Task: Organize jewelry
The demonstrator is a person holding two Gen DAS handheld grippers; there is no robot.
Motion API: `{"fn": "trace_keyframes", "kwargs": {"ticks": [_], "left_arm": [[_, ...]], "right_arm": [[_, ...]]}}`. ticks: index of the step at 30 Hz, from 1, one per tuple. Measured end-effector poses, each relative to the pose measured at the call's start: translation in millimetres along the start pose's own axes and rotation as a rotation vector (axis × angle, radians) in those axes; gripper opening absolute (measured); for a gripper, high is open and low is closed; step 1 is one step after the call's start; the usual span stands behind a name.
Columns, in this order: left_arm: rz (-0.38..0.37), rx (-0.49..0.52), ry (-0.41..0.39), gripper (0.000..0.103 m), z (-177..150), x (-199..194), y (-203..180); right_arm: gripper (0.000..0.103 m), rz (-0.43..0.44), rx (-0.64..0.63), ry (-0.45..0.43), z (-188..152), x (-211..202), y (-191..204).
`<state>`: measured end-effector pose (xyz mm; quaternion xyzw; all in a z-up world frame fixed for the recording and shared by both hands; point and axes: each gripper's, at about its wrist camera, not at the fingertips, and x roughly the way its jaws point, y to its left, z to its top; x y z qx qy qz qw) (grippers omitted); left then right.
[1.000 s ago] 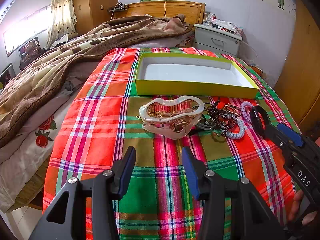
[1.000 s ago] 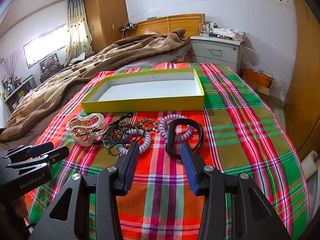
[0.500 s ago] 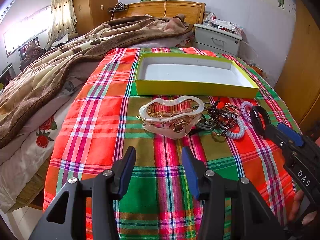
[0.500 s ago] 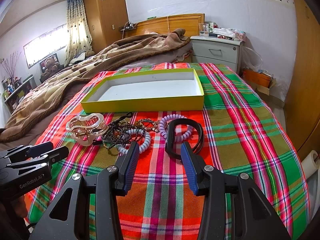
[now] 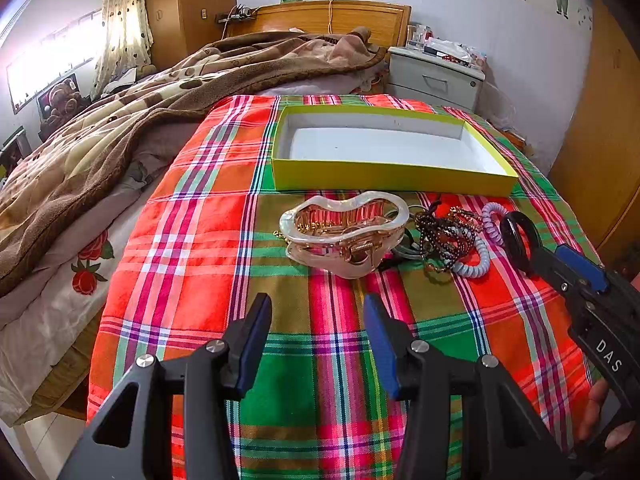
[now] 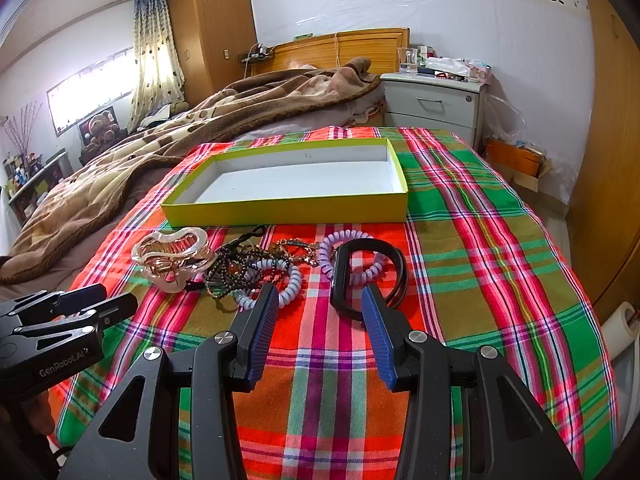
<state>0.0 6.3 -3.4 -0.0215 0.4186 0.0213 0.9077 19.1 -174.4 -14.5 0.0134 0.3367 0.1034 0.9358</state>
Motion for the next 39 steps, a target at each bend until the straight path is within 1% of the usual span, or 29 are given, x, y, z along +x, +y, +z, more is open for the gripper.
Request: {"fn": "trace_keyframes", "kwargs": {"ticks": [12,15,18,20,22,24,26,31,33,36,39], "left_arm": [[-0.038,-0.007,0.006,0.050,5,1,9],[-0.084,0.001,0.007,0.050,9,0,14],[-0.129,-0.016,0.005,0.050,15,1,24],[-0.136,-0.021,0.004,0.050,20,3,29],[-0.168,-0.041,0.012,0.050,26,6,35],[-0.199,-0.075,0.021,0.050,30,10,43],[-0.204,-0.087,0.016,0.050,35,12,48],[-0.199,-0.049,0.037,0.050,45,21,50],[-0.203,-0.024,0.043,0.050,49,24,49],[-0.191,0.024,0.053,0.050,55,31,45],[-0.216,0.074,0.091,0.050,60,41,39]], "right_arm": [[0.044,-0.009,0.016,-0.018,7,-4,-12],[0.044,-0.039,0.037,-0.032,12,-9,-26],[0.044,-0.086,0.065,-0.039,16,-10,-43],[0.044,-0.113,0.070,-0.022,20,-6,-54],[0.044,-0.119,0.072,-0.009,24,1,-62],[0.044,-0.102,0.075,0.011,26,8,-65],[0.044,-0.087,0.082,0.038,27,15,-67],[0.044,-0.042,0.072,0.111,28,35,-65],[0.044,-0.034,0.068,0.132,28,41,-64],[0.044,-0.030,0.069,0.155,28,46,-64],[0.044,-0.034,0.068,0.187,29,53,-66]]}}
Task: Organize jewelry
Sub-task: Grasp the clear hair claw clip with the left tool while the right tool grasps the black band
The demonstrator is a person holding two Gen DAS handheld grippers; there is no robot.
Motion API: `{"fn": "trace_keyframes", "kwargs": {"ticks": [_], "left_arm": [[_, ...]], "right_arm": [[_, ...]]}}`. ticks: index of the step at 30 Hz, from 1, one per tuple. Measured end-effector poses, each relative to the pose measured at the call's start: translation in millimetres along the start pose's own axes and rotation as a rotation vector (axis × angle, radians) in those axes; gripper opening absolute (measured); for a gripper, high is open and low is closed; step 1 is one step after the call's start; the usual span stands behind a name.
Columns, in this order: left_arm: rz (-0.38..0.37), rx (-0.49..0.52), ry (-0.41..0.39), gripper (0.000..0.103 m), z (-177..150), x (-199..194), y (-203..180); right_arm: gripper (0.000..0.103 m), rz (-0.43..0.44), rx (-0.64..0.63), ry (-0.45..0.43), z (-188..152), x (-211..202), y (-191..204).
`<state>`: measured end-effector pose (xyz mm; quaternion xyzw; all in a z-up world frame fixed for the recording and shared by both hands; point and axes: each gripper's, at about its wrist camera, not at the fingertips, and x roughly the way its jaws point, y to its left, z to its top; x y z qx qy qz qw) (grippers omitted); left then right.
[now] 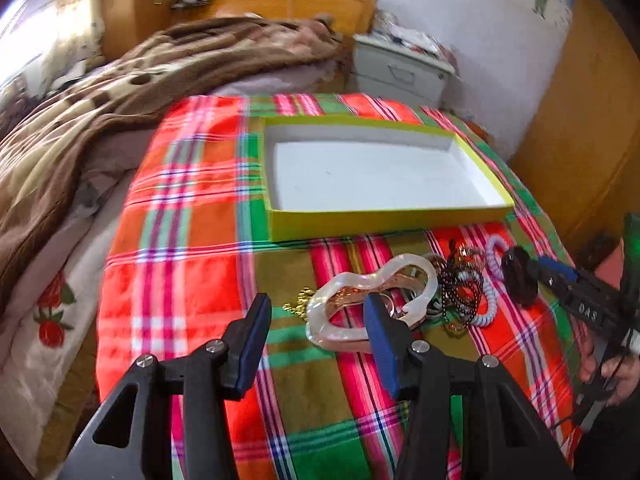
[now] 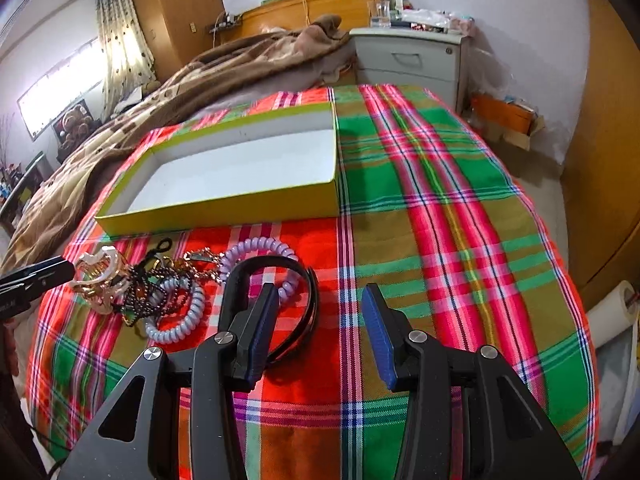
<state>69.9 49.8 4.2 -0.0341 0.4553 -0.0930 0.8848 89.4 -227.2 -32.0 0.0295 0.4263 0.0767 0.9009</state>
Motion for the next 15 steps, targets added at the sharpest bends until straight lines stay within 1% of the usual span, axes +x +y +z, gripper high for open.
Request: {"fn": "trace_keyframes", "kwargs": {"ticks": [1,4,7,10,15], "left_arm": [[-0.001,0.002,0.012,0.050,3,3,0],[0.031,0.050,0.029,0.050,9,8,-4],[0.006,0.071,0.051,0.050,14,14,-6],[0.019,0.102,0.062,0.050,18,19,-9],[-0.004,0.202,0.095,0.050,23,23,-20]], "right_arm": [[0.044,-0.001,-0.008,0.008,1,2,1],[0.044,0.005,-0.028,0.027,1,6,3],[0.044,0.015,-0.037,0.040,1,10,4],[0.044,0.023,-0.040,0.044,2,10,3],[0.044,0.004,-0.051,0.051,3,10,1]]}}
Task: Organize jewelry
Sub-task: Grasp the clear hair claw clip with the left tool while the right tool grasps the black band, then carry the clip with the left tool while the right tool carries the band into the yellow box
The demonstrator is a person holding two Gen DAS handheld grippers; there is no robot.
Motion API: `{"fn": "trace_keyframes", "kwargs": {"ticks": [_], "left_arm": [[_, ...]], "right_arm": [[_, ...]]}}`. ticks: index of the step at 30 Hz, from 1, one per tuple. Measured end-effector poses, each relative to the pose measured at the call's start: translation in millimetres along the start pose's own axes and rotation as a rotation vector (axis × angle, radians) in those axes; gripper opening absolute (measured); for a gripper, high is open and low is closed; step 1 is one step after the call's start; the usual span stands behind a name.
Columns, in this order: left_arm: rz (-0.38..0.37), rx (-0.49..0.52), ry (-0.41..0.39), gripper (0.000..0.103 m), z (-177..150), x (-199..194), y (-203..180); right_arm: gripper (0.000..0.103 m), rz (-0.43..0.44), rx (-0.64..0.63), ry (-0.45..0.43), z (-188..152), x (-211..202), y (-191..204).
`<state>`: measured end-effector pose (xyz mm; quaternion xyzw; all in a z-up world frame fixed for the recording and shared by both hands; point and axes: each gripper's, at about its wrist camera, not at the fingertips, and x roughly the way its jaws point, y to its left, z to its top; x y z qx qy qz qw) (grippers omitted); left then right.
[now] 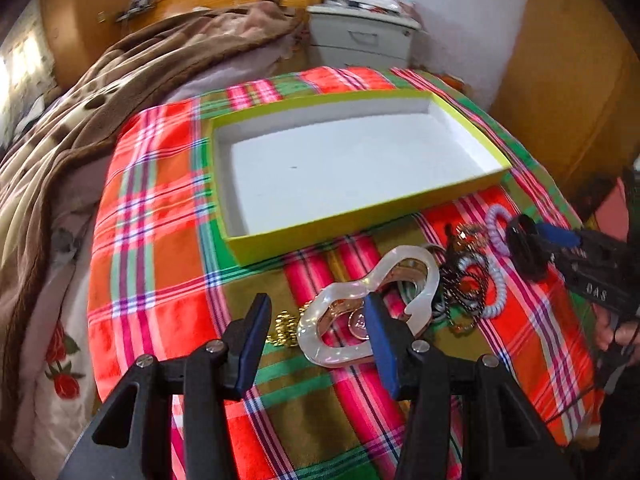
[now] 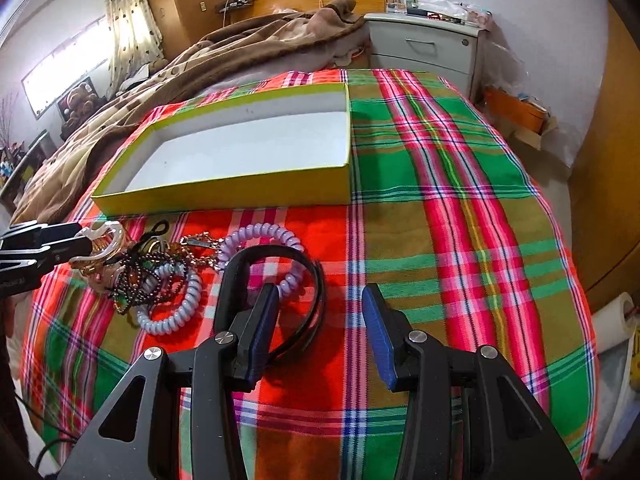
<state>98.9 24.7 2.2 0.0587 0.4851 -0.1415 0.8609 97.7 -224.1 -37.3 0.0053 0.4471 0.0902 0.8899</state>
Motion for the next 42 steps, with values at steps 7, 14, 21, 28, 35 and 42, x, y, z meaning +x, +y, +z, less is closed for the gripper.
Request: {"fn": "trace_keyframes", "kwargs": {"ticks": [7,14,21,28,35,42], "left_arm": [[0.016,0.065,0.027,0.050,4,1,-11],[-0.010,0.113,0.112,0.050,1,15,-21],[0.012,0.097,0.100,0.049,-5,15,-22],[0.022,0.042,0.094,0.049,-14,15,-15],[-0.010,0.011,0.084,0.031,-16,12,-18],[-0.021,-0.008,0.068,0.016,-18,9,-21]], "right_arm": [[0.043,-0.039,-0.015,-0.010,-1,-4,-2],[0.030,-0.024,-0.022,-0.020,-2,-6,0],[0.027,-0.014,-0.021,-0.018,-3,-7,2],[0.024,0.000,-0.027,-0.018,-4,-7,3],[0.014,0.003,-0.036,-0.024,-3,-8,8],[0.009,0.007,-0.028,-0.044,-2,-12,5]]}}
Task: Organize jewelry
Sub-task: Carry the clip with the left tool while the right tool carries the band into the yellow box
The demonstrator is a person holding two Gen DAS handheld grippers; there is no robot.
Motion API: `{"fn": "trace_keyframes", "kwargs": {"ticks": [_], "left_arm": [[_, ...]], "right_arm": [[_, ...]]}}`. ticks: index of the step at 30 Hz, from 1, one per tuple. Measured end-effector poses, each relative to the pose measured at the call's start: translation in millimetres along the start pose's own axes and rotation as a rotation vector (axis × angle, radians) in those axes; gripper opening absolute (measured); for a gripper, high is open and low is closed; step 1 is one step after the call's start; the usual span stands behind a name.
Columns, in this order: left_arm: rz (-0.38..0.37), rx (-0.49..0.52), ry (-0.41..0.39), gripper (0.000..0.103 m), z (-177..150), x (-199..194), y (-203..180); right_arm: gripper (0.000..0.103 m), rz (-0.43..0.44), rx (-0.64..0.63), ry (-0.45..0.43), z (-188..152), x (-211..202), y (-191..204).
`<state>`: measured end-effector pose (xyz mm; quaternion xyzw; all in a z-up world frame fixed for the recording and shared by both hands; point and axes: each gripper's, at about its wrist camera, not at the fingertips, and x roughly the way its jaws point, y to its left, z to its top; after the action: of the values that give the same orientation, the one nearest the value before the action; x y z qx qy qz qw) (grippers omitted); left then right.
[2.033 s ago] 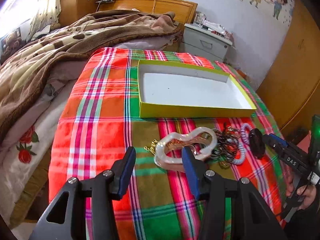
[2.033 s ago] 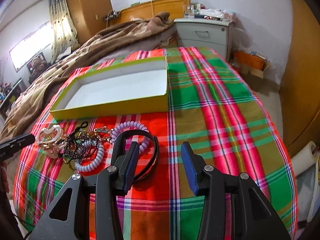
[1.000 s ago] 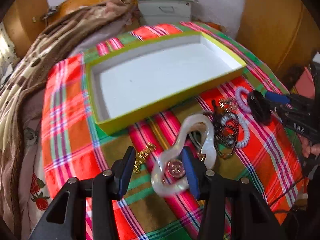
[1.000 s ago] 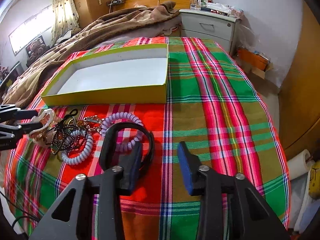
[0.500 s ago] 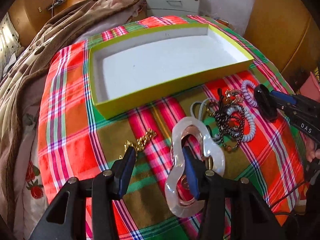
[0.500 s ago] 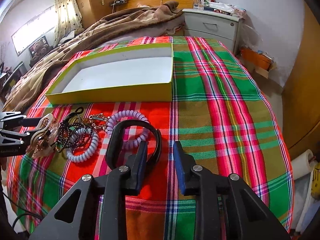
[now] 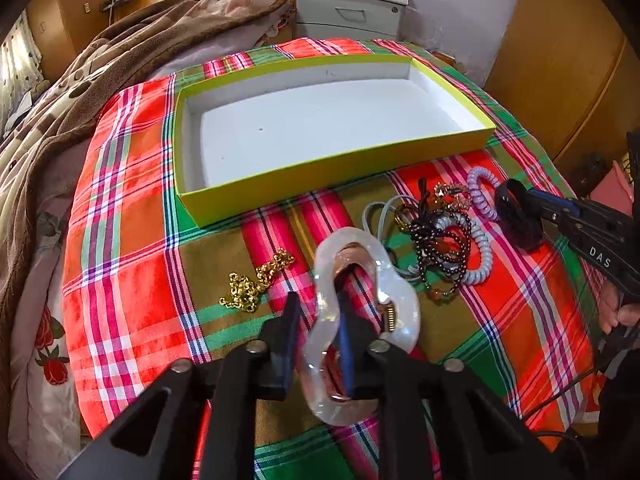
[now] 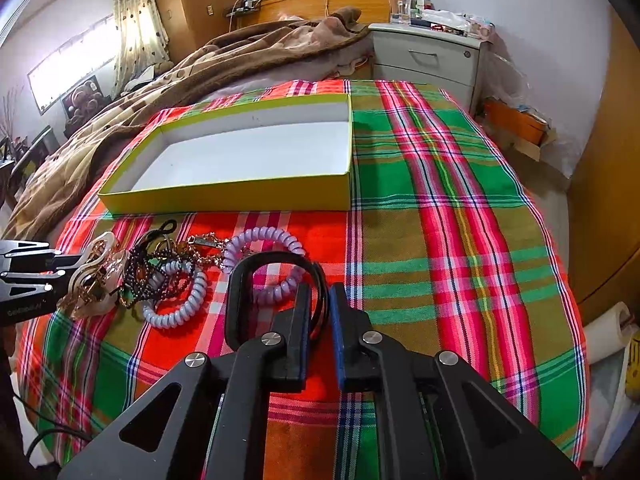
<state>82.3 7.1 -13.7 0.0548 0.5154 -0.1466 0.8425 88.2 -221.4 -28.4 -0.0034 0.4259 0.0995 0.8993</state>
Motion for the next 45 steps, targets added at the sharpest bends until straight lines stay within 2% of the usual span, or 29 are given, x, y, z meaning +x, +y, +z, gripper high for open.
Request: {"fn": "trace_keyframes", "kwargs": {"ticks": [7,19,21,33,40,45], "left_arm": [[0.004,-0.021,-0.016,0.013,1,-5,4],[-0.010,-0.055,-0.065,0.013,5,-21,9],[-0.010,-0.054,-0.076,0.013,7,-25,9],[0.002,-0.096,-0.114,0.013,44,-33,31],[0.025,-0.126,-0.128,0.013,76,-24,50],[-0.003,-0.153,-0.112,0.013,97,-6,63]], "right_arm": [[0.008,0.012,0.026,-0.026,3,-6,-7],[0.008,0.098,0.105,-0.073,11,-19,-19],[0.008,0.091,0.099,-0.081,16,-21,-18],[0.008,0.089,0.068,-0.114,68,-18,-10],[0.008,0.079,0.053,-0.115,108,4,-8],[0.008,0.069,0.058,-0.089,127,28,-9]]}}
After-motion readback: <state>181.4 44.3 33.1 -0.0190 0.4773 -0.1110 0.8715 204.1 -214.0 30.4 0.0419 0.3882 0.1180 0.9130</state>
